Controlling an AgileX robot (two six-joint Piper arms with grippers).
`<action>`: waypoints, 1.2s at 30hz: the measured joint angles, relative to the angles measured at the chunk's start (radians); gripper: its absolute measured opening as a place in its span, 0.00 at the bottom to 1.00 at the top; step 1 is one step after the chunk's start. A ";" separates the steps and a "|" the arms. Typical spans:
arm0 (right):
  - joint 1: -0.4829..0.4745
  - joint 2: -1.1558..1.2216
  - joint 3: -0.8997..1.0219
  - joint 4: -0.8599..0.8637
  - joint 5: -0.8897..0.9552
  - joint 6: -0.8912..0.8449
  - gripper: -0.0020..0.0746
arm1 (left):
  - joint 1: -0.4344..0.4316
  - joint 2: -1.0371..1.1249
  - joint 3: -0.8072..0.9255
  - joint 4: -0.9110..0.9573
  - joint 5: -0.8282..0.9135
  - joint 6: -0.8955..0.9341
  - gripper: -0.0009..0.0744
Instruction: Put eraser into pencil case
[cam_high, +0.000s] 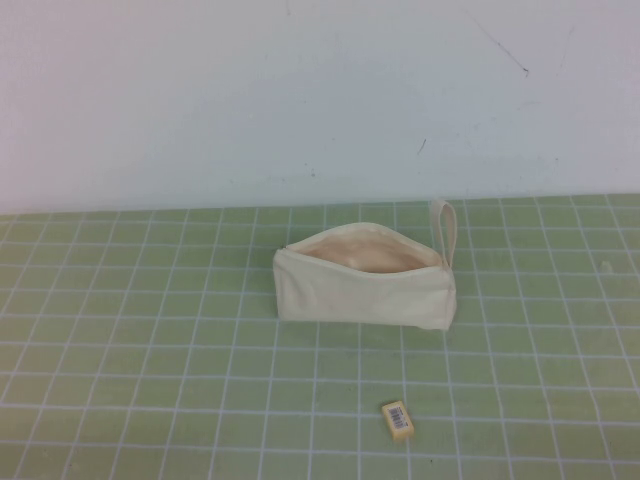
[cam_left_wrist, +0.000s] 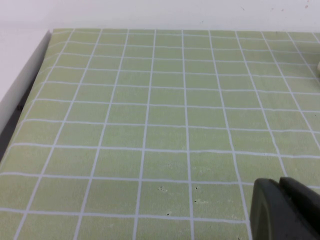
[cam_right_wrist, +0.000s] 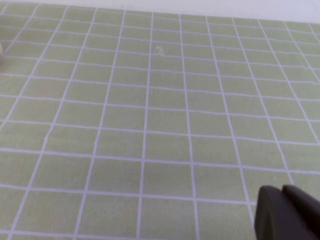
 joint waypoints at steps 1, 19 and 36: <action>0.000 0.000 0.000 0.000 0.000 0.000 0.03 | 0.000 0.000 0.000 0.000 0.000 0.000 0.01; 0.000 0.000 0.002 0.000 -0.012 0.000 0.03 | 0.000 0.000 0.000 0.000 0.000 0.000 0.01; 0.000 0.000 0.011 0.000 -0.654 0.000 0.03 | 0.000 0.000 0.000 0.000 0.000 0.000 0.01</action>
